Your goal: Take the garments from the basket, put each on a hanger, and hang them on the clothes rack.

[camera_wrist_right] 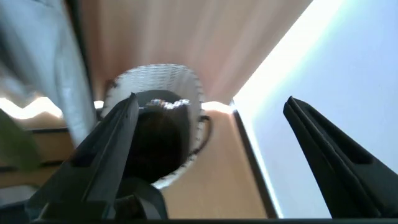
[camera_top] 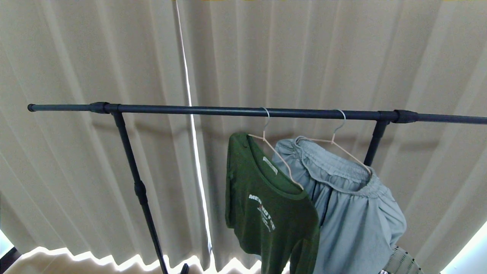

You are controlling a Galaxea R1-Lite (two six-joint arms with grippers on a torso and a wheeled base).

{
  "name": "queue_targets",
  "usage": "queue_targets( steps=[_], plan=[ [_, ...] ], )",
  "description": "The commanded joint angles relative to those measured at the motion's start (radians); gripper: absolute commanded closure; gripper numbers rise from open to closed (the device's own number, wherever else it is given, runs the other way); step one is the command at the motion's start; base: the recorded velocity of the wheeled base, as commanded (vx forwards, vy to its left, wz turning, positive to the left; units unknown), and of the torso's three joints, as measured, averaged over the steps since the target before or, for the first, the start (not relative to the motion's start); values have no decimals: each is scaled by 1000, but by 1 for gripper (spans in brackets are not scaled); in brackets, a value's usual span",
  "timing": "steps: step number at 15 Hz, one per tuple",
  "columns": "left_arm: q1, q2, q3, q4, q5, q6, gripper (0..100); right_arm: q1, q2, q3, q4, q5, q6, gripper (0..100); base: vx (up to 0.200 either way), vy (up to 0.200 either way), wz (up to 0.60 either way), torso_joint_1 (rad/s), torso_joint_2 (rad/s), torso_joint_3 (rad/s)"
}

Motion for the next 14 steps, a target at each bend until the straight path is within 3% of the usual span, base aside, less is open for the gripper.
queue_targets(
  steps=[1, 3, 5, 7, 8, 10, 14],
  plan=[
    [3, -13, 2, -2, 0, -1, 0, -36, -59, -5, 29, 7, 9, 0, 0, 0, 0, 0, 0, 0],
    [3, -13, 2, -2, -9, 2, 0, -36, -59, 15, -70, 20, 85, 0, 0, 0, 0, 0, 0, 0],
    [3, -12, 2, -2, -9, 7, 0, -36, -59, 115, -318, 86, 87, 0, 0, 0, 0, 0, 0, 0],
    [2, -12, 2, -2, -9, 2, 0, -36, -59, 250, -596, 227, 82, 0, 0, 0, 0, 0, 0, 0],
    [3, -13, 2, -2, -8, 1, 0, -36, -59, 354, -786, 353, 79, 0, 0, 0, 0, 0, 0, 0],
    [3, -15, 2, -2, -6, -4, 0, -36, -59, 356, -820, 477, 79, 0, 0, 0, 0, 0, 0, 0],
    [3, -15, 2, -2, -1, -30, 0, -36, -59, 356, -748, 492, 116, 0, 0, 0, 0, 0, 0, 0]
  ],
)
